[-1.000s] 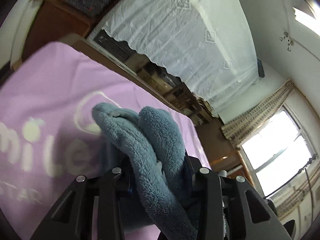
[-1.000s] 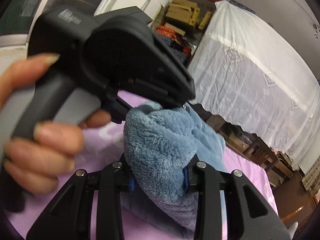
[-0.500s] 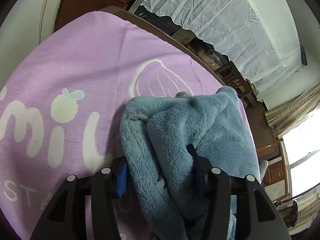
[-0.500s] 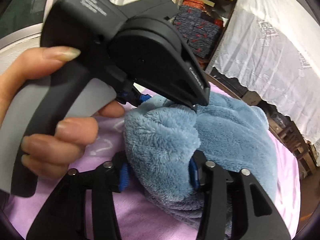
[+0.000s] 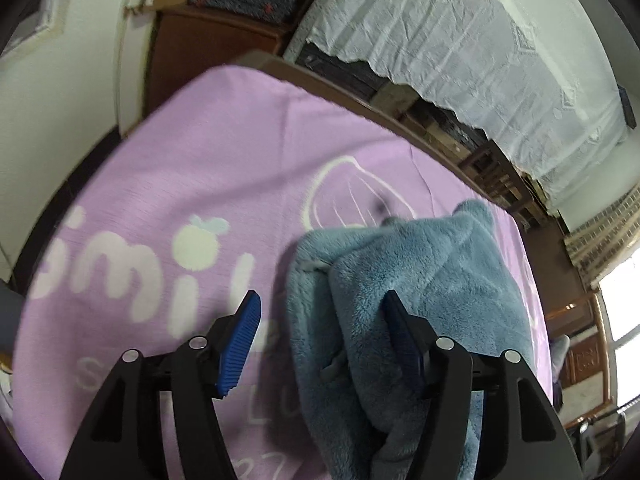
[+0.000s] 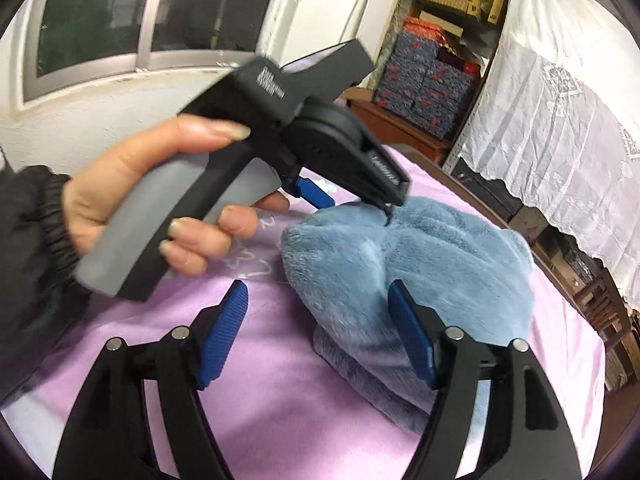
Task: Fold large clothes
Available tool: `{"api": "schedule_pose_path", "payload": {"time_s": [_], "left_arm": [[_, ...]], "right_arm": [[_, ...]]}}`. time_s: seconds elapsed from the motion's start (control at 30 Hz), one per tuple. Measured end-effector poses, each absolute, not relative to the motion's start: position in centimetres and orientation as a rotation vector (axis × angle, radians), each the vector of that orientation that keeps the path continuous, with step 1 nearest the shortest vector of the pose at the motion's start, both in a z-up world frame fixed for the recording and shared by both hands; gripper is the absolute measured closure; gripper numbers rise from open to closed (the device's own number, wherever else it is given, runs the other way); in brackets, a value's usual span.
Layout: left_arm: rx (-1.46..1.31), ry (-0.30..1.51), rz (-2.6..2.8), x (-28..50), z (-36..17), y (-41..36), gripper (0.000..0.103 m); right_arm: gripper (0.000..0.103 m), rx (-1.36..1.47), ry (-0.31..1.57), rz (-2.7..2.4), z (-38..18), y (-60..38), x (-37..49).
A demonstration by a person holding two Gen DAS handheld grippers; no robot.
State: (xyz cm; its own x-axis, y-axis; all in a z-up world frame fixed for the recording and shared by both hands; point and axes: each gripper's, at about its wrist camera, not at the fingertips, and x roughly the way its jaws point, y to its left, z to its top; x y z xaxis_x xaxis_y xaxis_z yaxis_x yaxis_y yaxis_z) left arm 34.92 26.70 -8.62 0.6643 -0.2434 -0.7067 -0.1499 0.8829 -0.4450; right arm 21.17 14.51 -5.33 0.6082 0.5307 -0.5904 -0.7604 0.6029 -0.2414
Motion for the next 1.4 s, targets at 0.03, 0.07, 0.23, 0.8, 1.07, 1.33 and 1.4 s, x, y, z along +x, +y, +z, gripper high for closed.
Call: {"api": "schedule_pose_path", "payload": {"time_s": [0.03,0.07,0.23,0.8,1.07,1.33,1.4], "left_arm": [[-0.498,0.832,-0.039,34.4,-8.1,26.8,0.040],[-0.495,0.819,-0.027,34.1,-7.7,26.9,0.040],[-0.489,0.720,-0.031,32.1,-5.4,26.6,0.041],[-0.119,0.815,-0.148,33.5,-9.1,16.2,0.035],[-0.164,0.822,-0.153,33.4,-9.8,16.7,0.033],[-0.233,0.805,-0.177,32.9,-7.9,18.0,0.033],[-0.269,0.782,-0.185,32.6,-7.0,18.8,0.033]], "right_arm": [[0.033,-0.498,0.493,0.791,-4.8,14.0,20.9],[0.033,-0.479,0.487,0.795,-4.2,13.2,20.9],[0.033,-0.309,0.478,0.807,-1.1,8.7,22.0],[0.089,0.021,0.755,0.528,-6.0,3.0,32.7],[0.089,0.009,0.771,0.528,-7.9,2.7,32.9],[0.087,0.011,0.757,0.532,-7.5,2.8,32.5],[0.087,0.057,0.755,0.553,-7.5,2.2,32.6]]}}
